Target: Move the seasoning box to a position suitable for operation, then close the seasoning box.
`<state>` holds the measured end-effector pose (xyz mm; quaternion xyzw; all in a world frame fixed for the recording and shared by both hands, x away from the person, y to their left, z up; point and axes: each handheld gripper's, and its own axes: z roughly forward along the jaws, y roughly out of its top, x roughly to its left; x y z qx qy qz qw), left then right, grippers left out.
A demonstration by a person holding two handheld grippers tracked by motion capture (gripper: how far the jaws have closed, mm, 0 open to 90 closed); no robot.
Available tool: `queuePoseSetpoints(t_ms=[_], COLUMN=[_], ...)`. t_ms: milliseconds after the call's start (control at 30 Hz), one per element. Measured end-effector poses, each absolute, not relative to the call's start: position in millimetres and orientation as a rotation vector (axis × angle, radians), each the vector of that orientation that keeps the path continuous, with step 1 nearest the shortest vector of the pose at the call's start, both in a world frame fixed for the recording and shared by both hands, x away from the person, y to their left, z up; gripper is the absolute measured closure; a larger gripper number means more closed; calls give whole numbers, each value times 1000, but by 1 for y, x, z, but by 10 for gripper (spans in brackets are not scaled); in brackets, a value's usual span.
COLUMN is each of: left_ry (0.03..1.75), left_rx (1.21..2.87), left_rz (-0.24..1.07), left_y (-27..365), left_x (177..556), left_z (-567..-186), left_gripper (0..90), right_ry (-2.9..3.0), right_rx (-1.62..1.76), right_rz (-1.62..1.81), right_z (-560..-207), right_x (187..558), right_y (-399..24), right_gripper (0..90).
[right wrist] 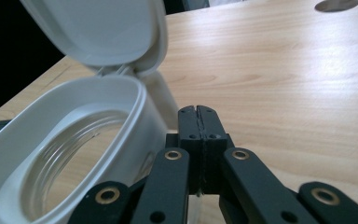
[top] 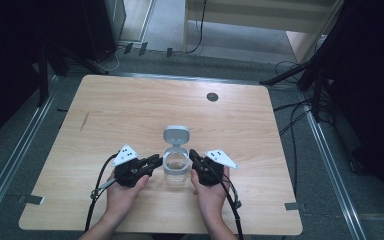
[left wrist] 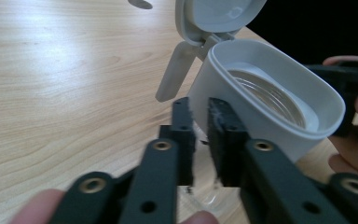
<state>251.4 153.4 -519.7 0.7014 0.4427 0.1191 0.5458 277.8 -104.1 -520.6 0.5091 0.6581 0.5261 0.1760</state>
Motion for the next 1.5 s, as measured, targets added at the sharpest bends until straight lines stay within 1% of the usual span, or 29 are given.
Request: queuePoseSetpoints(t_ms=[33,67,100,133,167,233,300,367,467,500,533,633,733,867,1000,1167,1200,1233,1333,1367,1400,1500], left_ry=[1049,1045,1055,1055,1107,1165,1219,1269,1331,1331,1365,1366,1343,1349,1355,1347,1348,1347,1351,1351,1352,1350], left_rx=[1653,1642,1634,1634,1629,1622,1607,1601,1589,1589,1547,1525,1554,1548,1542,1556,1556,1553,1551,1550,1550,1551], left_rz=[309,348,361,361,391,443,486,525,563,563,523,518,544,533,533,544,545,544,545,545,545,546], left_y=[160,177,188,188,211,235,260,282,306,306,316,316,309,310,310,308,308,308,308,308,308,308], left_x=[249,243,241,241,238,233,228,224,221,221,222,222,221,220,222,222,222,222,222,223,223,223], left_z=[-521,-525,-527,-527,-530,-533,-536,-539,-544,-544,-547,-548,-549,-550,-551,-550,-550,-550,-550,-550,-550,-551], left_gripper=[665,541,484,411,348,262,216,208,218,219,219,225,227,228,234,248,248,248,248,248,247,247], right_ry=[1864,1880,1893,1893,1910,1918,1918,1926,1927,1929,1932,1933,1947,1985,2028,2085,2075,2060,2023,2011,1988,1957], right_rx=[1442,1414,1398,1398,1373,1360,1338,1313,1300,1289,1285,1278,1261,1182,1110,1078,1078,1081,1103,1123,1150,1177], right_rz=[1490,1500,1508,1508,1510,1513,1519,1529,1556,1554,1552,1557,1602,1662,1677,1673,1678,1682,1627,1602,1583,1568], right_z=[-521,-516,-513,-513,-508,-503,-497,-492,-484,-482,-480,-476,-467,-458,-451,-455,-456,-457,-460,-461,-462,-464], right_x=[278,284,288,288,295,301,307,313,321,323,326,331,343,347,340,315,312,309,305,305,304,304], right_y=[-104,-108,-110,-110,-112,-114,-114,-114,-113,-113,-113,-112,-110,-105,-101,-106,-109,-113,-125,-130,-135,-147], right_gripper=[900,900,900,900,900,900,900,900,900,900,900,900,900,900,900,890,857,797,472,406,359,313])
